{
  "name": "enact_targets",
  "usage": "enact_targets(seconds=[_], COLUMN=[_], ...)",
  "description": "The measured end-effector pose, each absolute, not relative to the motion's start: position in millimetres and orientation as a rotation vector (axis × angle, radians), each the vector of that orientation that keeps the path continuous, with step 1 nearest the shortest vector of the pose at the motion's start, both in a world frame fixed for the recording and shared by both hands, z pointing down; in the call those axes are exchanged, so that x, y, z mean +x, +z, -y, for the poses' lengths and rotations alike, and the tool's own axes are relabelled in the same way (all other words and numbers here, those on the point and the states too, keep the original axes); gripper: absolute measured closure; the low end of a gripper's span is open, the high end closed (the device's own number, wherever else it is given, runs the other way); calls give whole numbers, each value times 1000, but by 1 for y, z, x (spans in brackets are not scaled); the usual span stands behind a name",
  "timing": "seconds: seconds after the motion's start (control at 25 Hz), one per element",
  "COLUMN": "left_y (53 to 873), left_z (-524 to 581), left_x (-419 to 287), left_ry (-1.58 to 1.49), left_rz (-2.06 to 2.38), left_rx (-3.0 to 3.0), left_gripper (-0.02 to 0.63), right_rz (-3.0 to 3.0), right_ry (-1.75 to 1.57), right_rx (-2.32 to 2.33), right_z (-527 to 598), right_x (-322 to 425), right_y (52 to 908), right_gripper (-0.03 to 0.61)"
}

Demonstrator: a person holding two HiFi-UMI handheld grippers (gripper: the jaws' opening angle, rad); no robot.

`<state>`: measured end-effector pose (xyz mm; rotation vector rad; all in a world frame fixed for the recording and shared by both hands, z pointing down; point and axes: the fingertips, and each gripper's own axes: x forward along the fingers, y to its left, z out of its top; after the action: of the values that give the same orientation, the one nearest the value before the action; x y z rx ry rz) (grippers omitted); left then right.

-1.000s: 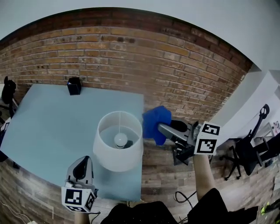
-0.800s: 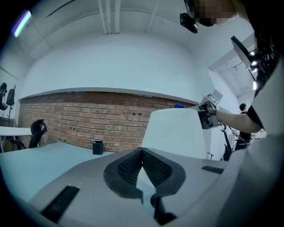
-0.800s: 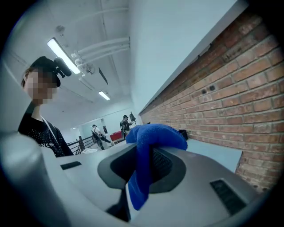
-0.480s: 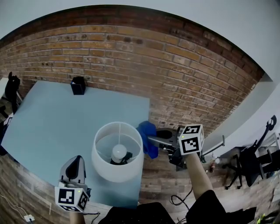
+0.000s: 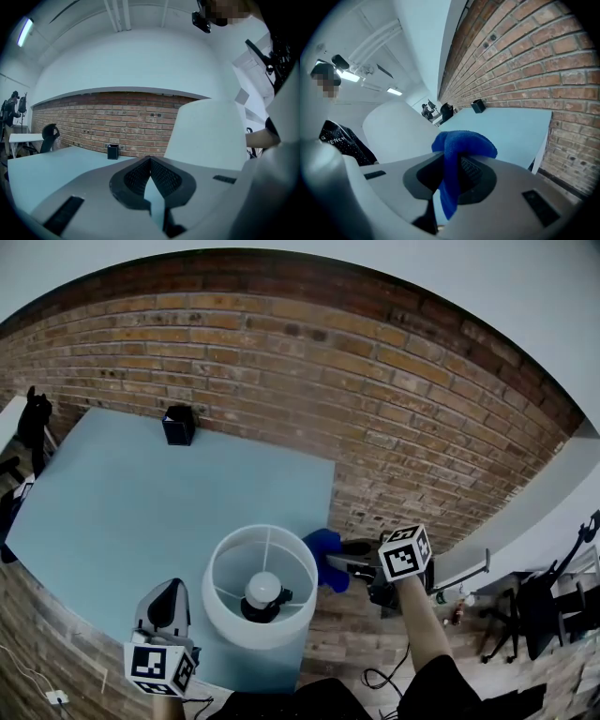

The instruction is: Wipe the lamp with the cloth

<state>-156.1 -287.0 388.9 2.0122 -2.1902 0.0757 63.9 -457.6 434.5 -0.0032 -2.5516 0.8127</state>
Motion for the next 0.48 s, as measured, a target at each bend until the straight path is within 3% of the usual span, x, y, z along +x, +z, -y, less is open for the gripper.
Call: enact_targets(seconds=[0.32,0.48], left_y=[365,362], left_z=[297,301], left_x=[-166,-168], left_ry=[68,73], left_rz=[2236,2243], left_rx=[1975,1961], left_gripper=[606,606], right_rz=[2851,2850], right_ry=[663,667], right_rx=[-391,-675], right_z=[469,445], right_x=[21,-8], right_y=[260,220], right_gripper=[517,517])
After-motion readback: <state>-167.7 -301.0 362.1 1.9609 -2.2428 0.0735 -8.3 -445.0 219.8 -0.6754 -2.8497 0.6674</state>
